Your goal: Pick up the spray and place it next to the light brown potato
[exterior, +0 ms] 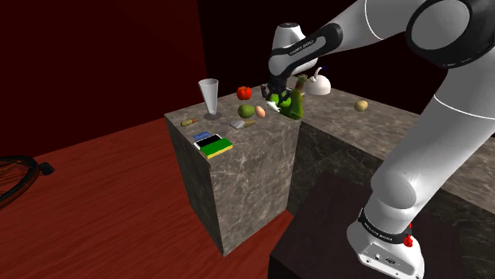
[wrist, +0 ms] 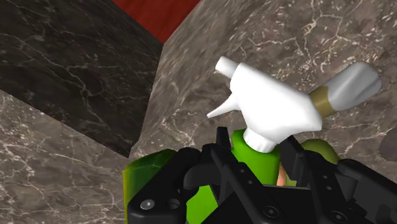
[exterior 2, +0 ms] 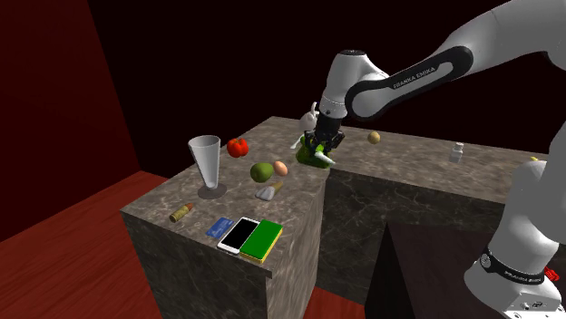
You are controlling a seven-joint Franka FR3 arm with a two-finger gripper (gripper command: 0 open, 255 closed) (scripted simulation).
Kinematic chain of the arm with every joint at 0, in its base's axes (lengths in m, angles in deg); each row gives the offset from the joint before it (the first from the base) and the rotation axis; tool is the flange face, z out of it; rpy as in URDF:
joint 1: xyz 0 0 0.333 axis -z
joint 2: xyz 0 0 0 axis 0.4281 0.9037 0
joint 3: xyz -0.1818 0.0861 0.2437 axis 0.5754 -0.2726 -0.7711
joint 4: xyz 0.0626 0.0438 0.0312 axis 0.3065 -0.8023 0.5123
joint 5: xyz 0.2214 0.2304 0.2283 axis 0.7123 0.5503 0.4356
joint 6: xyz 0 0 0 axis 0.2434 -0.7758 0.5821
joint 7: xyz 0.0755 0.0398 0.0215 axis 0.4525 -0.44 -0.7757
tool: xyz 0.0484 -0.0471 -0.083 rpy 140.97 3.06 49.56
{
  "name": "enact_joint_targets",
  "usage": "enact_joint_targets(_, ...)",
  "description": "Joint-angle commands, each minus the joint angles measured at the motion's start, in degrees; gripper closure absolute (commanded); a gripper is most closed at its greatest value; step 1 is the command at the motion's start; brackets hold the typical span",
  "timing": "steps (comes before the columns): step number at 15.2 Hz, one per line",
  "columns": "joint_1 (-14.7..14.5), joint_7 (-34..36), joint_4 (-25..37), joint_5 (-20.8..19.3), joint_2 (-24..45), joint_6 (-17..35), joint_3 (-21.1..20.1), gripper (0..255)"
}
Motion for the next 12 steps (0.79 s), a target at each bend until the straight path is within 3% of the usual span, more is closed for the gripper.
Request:
enact_joint_targets(1,1.07,-2.73,-2.67,0.53,-2.12,0.7,1.36,255)
enact_joint_targets(12,6.88,-19.09,-11.15,2.17,-10.27,1.92,10.95,255)
